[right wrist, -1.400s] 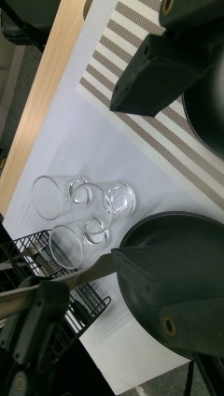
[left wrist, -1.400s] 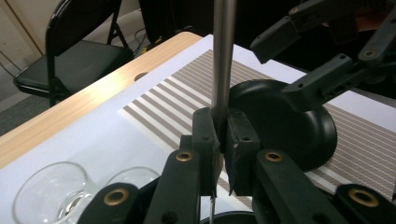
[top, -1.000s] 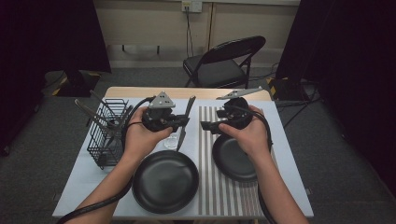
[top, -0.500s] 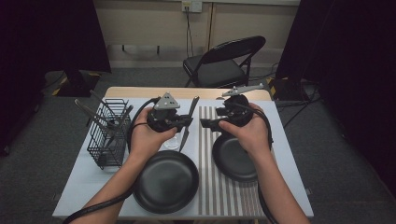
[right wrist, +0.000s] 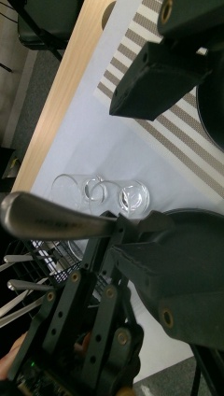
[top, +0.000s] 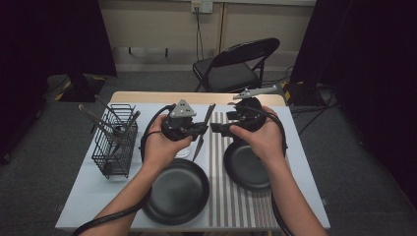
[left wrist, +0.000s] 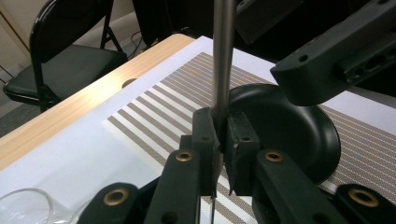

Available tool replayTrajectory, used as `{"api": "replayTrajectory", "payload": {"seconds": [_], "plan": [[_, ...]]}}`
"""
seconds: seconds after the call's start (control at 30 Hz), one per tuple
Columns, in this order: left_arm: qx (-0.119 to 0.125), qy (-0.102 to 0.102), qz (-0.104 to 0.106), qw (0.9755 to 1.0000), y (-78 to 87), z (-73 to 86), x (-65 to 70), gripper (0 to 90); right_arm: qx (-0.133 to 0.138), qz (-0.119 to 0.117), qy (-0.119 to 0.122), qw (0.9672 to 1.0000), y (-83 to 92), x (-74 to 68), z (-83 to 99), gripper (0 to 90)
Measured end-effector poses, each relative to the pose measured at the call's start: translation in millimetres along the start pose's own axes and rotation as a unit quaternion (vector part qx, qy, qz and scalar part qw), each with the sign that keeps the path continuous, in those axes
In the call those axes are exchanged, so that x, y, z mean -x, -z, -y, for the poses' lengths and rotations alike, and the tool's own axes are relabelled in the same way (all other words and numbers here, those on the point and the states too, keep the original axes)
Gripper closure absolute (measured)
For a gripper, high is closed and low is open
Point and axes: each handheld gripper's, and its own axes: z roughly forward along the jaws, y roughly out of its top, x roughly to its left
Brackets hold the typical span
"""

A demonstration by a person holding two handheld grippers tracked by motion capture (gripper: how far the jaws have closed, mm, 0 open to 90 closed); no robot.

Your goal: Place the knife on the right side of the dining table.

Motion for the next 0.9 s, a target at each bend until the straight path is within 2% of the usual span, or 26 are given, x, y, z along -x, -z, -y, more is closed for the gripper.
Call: {"api": "replayTrajectory", "payload": {"seconds": [0.3,0.63,0.9], "plan": [[0.006,0.001,0.005,1.0,-6.8,-0.3,6.9,83.6,0.004,-0.003,-0.009,0.9999,-0.6,-3.0,-4.8,30.7],[0.004,-0.001,0.007,1.0,-11.1,3.8,9.5,83.6,0.011,-0.003,-0.025,0.9996,-0.6,-0.3,-4.3,38.7],[0.004,-0.001,0.008,1.0,-12.7,4.8,10.8,83.6,0.007,-0.002,-0.03,0.9995,-2.1,-0.2,-4.5,39.7]]}}
